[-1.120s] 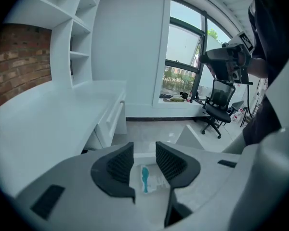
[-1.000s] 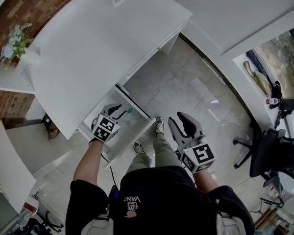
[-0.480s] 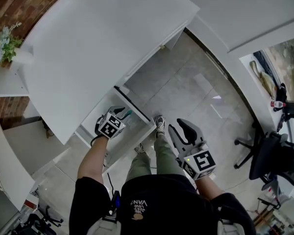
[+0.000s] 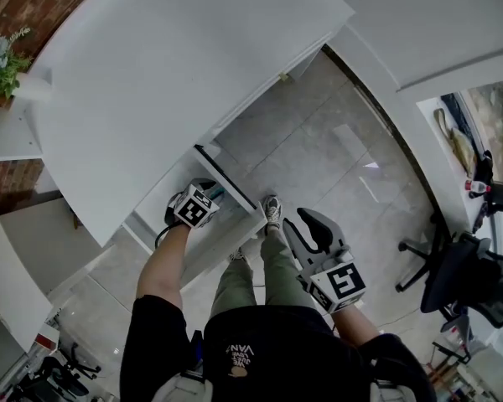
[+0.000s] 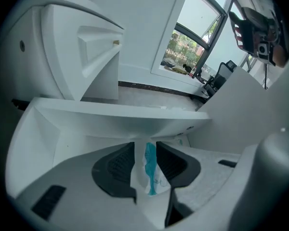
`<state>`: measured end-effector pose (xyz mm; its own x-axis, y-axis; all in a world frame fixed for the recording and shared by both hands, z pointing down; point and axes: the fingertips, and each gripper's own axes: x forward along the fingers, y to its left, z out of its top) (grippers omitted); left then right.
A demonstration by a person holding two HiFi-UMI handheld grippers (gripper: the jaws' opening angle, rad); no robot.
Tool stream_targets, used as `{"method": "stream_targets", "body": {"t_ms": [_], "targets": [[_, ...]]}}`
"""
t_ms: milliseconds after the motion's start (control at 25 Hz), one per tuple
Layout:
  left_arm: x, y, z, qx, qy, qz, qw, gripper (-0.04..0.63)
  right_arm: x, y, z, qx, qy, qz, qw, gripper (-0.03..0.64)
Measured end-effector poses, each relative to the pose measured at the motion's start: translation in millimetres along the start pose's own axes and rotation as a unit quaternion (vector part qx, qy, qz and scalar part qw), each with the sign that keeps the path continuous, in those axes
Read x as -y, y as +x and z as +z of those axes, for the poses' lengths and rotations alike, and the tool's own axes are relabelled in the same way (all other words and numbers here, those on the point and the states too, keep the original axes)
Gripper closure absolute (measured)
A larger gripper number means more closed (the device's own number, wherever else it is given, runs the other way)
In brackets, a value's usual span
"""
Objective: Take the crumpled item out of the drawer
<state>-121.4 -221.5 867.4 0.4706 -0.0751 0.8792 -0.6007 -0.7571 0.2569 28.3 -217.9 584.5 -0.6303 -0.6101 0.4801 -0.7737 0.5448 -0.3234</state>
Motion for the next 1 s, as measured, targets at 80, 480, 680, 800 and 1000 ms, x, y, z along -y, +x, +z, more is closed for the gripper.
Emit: {"method": "stream_targets", "body": {"t_ms": [80,480,680,800,1000], "targets": [[-0.1,7.4,-2.7,-0.005,-0.008,-0.007,0.9999,0.463,1.4,0.1,-4.0,-0.005,0.005,0.002,1.000,0.503],[1.8,15.4,-6.5,-0.004,-0.043,-0.014,0.9990,0.583,7.8,-6.0,-2.6,-0.017,-0.002,-0.012,1.000,0.503],[7.2,2.9,-4.6,0.008,-0.039,-0.009,0.9992,0.588,0.0,-11.1,1.1,0.003,-0.004,-0.007,1.000,0.503],[7.3,-11.6,-0.8,0.024,-0.043,0.002,0.9988,0.589,-7.6,-13.8,1.7,0.003,-0.007,-0.006,1.000,0.503],[9.4,-43.4,6.4,0.065,-0.049,0.029,0.9963,0.589,-23.3,-18.5,8.5,0.015,-0.015,0.001,1.000,0.503]]}}
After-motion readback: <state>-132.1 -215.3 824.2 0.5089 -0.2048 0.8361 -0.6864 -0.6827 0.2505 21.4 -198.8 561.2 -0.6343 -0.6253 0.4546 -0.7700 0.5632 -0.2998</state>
